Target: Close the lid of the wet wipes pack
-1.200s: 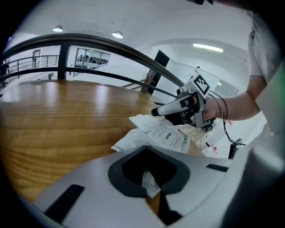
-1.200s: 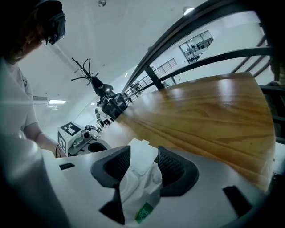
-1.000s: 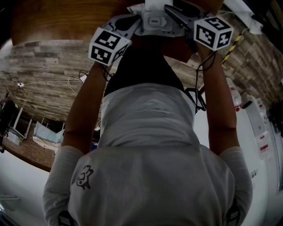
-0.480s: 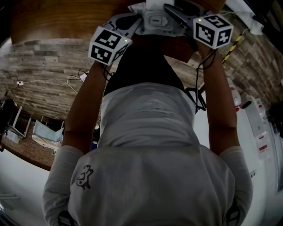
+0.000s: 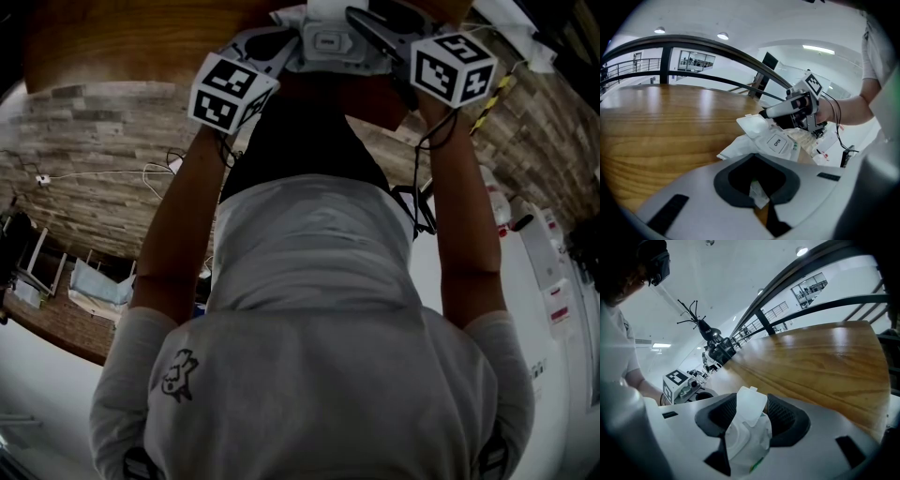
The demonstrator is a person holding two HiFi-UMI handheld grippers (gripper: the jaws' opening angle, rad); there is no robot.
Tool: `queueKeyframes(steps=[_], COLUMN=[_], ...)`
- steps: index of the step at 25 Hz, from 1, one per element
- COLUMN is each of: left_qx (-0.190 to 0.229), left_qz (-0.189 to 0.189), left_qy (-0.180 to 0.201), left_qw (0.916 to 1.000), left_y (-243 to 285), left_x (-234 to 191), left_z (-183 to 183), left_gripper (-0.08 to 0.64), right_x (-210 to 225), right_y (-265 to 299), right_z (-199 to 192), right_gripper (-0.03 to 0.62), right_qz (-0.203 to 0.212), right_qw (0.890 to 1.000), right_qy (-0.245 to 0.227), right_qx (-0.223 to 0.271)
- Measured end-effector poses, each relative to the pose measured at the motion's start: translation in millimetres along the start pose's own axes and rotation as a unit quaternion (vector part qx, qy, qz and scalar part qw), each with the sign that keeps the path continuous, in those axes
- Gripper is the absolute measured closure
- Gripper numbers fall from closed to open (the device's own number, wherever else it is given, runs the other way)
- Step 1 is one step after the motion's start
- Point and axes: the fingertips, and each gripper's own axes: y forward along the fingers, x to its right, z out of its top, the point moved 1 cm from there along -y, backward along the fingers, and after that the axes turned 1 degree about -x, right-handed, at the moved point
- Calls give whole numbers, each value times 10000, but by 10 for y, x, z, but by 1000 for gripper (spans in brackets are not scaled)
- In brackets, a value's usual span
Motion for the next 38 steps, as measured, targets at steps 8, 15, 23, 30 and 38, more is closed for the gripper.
queueKeyframes(steps=[8, 15, 23, 30, 38], left_qx=[29, -7, 20, -21, 4], left_qz=[76, 125, 186, 138, 151], left_qy=[-43, -54, -3, 84, 58], left_qw=[10000, 9999, 9998, 9999, 9999], left_y=[9, 17, 24, 29, 30], left_x=[-2, 2, -3, -7, 2], left_z=[-12, -29, -26, -34, -23], left_gripper=[546, 546, 546, 546, 546], right_x=[-116, -233, -374, -430, -470], right_y=[-84, -149, -201, -234, -237], right_z=[64, 76, 26, -105, -211], right_gripper=[403, 403, 403, 403, 403], right_qz=[-20, 7, 38, 54, 109], right_qw=[9999, 9999, 9999, 9999, 9997], right_qy=[-22, -70, -137, -102, -2], right_qx=[118, 122, 67, -104, -207])
